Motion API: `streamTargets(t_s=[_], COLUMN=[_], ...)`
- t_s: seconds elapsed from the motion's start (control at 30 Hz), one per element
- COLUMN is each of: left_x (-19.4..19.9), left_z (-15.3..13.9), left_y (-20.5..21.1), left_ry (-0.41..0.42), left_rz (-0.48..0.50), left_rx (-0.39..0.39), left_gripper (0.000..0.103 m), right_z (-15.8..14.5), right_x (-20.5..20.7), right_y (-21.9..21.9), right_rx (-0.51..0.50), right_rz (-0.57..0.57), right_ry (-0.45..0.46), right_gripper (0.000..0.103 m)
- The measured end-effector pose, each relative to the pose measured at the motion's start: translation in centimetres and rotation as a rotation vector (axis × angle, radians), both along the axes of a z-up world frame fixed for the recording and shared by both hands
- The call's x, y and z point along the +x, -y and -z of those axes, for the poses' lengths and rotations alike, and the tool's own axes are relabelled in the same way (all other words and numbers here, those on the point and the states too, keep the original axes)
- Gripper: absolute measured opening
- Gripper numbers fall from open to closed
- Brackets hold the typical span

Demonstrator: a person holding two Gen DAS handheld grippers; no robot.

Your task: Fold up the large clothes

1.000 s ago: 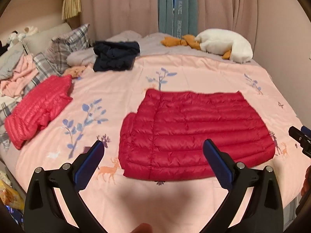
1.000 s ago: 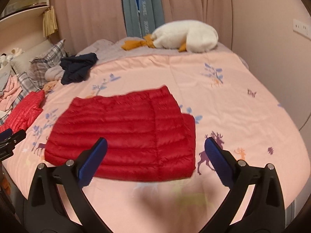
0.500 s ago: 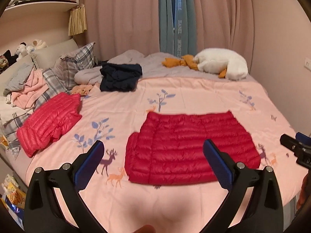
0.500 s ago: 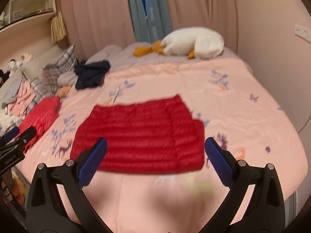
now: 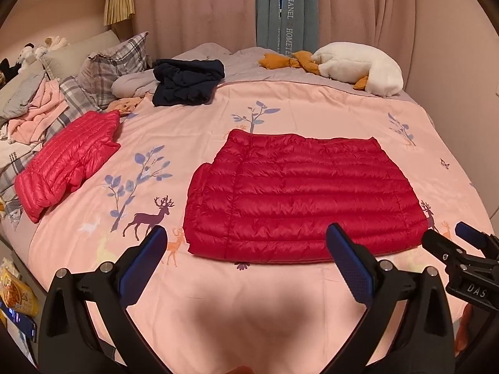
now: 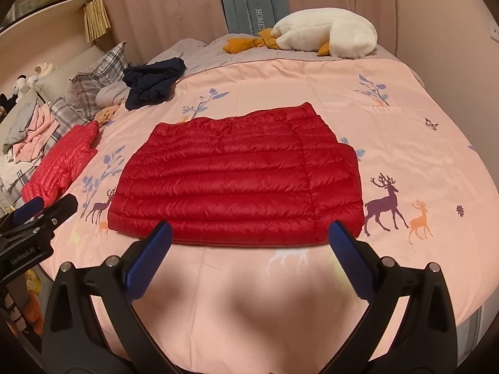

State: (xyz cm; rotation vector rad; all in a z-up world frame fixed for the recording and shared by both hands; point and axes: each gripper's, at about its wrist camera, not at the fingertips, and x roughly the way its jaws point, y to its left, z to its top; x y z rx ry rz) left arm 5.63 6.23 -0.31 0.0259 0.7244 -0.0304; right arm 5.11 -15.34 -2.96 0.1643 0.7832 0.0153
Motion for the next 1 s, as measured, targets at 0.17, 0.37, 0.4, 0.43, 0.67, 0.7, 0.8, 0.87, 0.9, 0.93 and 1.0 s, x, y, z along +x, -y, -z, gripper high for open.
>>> streamTargets(t_s=[0.17, 0.37, 0.4, 0.43, 0.67, 0.7, 0.8, 0.87, 0.9, 0.93, 1.0], left_x=[0.45, 0.46, 0.45, 0.44, 0.34, 0.33, 0.30, 0.24, 0.24, 0.23, 0.23], left_z=[0.18, 0.24, 0.27, 0.31, 0.33, 0.32, 0.26, 0.18, 0.17, 0.13, 0.11], left_y=[0.13, 0.32, 0.35, 0.37, 0.48, 0.48, 0.47, 0.42, 0.41, 0.40, 0.41], left_ry=[-0.006, -0.005, -0.005, -0.007, -0.008, -0.007, -0.006, -0.005, -0.005, -0.005, -0.004], left_rz=[0.010, 0.017, 0.018, 0.020, 0.026, 0.026, 0.028, 0.028, 0.029, 0.030, 0.029], left_rx=[-0.005, -0.009, -0.009, -0.010, -0.012, -0.012, -0.013, -0.013, -0.013, -0.014, -0.013], left_gripper=[0.102, 0.102, 0.102, 0.102, 0.102, 0.102, 0.102, 0.102, 0.102, 0.102, 0.102], right_z=[0.05, 0.10, 0.08, 0.11, 0.12, 0.13, -0.02, 0.00, 0.00, 0.00, -0.01], right_x=[0.14, 0.21, 0.20, 0.25, 0.32, 0.32, 0.29, 0.32, 0.27, 0.25, 0.26], right_y=[-0.01, 0.00, -0.01, 0.03, 0.15, 0.12, 0.17, 0.18, 0.14, 0.13, 0.13], right_rx=[-0.006, -0.007, -0.007, -0.008, -0.004, -0.004, -0.006, -0.005, -0.006, -0.006, -0.006], right_rz=[-0.001, -0.003, -0.002, -0.003, -0.004, -0.005, -0.005, -0.006, -0.005, -0.005, -0.006], right_ry=[-0.001, -0.002, -0.001, 0.000, 0.003, 0.002, 0.003, 0.002, 0.002, 0.003, 0.002], right_gripper=[0.101, 0.101, 0.101, 0.101, 0.101, 0.101, 0.101, 0.101, 0.101, 0.101, 0.101])
